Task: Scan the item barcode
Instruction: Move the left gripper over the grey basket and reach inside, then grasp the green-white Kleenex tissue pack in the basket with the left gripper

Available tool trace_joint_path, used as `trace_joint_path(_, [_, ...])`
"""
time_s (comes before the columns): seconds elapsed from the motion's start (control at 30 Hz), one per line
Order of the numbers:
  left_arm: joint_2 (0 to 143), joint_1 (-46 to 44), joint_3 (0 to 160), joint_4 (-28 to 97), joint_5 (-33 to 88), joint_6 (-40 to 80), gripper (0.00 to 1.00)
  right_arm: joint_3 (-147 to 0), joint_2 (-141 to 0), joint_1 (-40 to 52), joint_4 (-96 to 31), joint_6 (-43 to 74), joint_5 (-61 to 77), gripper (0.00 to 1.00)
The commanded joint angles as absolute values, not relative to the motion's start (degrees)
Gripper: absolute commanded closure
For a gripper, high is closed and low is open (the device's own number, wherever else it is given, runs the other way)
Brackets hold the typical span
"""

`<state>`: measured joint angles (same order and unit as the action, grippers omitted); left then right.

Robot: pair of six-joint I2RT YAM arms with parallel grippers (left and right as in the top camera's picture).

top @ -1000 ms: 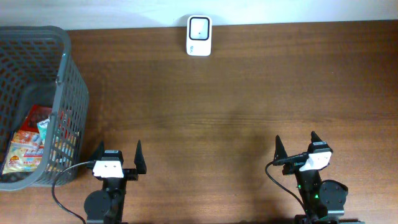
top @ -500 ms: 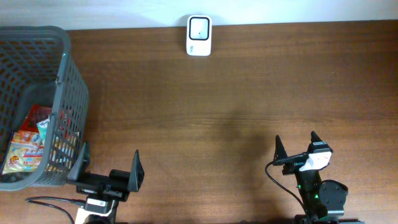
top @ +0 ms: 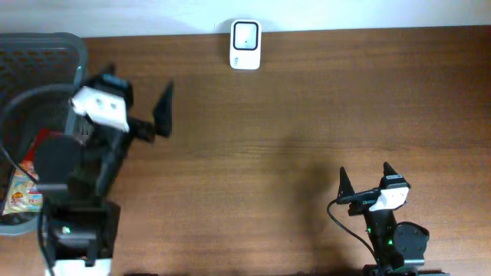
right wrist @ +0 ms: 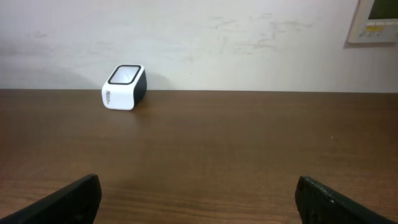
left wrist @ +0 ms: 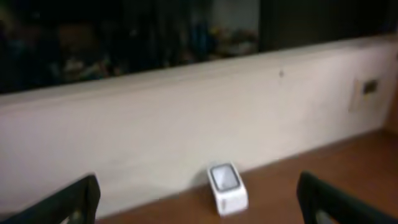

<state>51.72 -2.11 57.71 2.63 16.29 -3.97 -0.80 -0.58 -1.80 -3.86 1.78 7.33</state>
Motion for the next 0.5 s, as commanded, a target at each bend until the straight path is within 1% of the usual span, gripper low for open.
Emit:
trace_joint_path(0.0, [65.0,-2.0,84.7,31.7,11.8,-4.4,0.01,-0.3,-0.2,-1.5,-4.0,2.4,7.2,0.02])
trace_joint_path(0.03, [68.4,-2.0,89.6,37.9,12.4,-4.4,0.01,-0.3,-0.2,-1.5,-4.0,2.4,7.2,0.01])
trace_joint_path(0.07, [71.8,-2.0,91.7,41.6,11.1,-4.4,0.01,-0.3,-0.2,-1.5,-4.0,2.4,7.2,0.02])
trace_joint_path(0.13, [75.5,-2.0,91.7,42.2,8.2,-4.3,0.01,-0.3,-0.2,-1.5,-4.0,2.4,7.2,0.02])
trace_joint_path(0.17, [76.5,-1.6,92.7,42.7,3.4,1.4,0.01,-0.3,-0.2,-1.5,-4.0,2.4,7.2,0.02])
trace_joint_path(0.2, [77.3,0.3,96.0,45.1,1.1,6.1,0.01,-0.3,-0.2,-1.5,-4.0,2.4,7.2,0.02])
trace_joint_path(0.23, [78.2,2.7,100.5,48.2,1.2,7.6,0.01,-0.3,-0.2,-1.5,-4.0,2.4,7.2,0.02])
trace_joint_path(0.33, [83.5,10.8,115.5,58.5,1.0,8.1,0.01,-0.3,-0.2,-1.5,-4.0,2.4,7.2,0.02])
trace_joint_path(0.37, [84.5,13.2,116.2,57.1,-0.9,8.1,0.01,-0.3,-0.2,-1.5,-4.0,2.4,7.2,0.02])
trace_joint_path(0.43, [86.7,16.0,116.2,57.2,-15.3,8.1,0.01,-0.3,-0.2,-1.5,-4.0,2.4,7.2,0.02])
trace_joint_path(0.47, [87.6,16.7,116.2,57.1,-18.9,8.1,0.01,-0.3,-0.2,-1.5,-4.0,2.4,7.2,0.02])
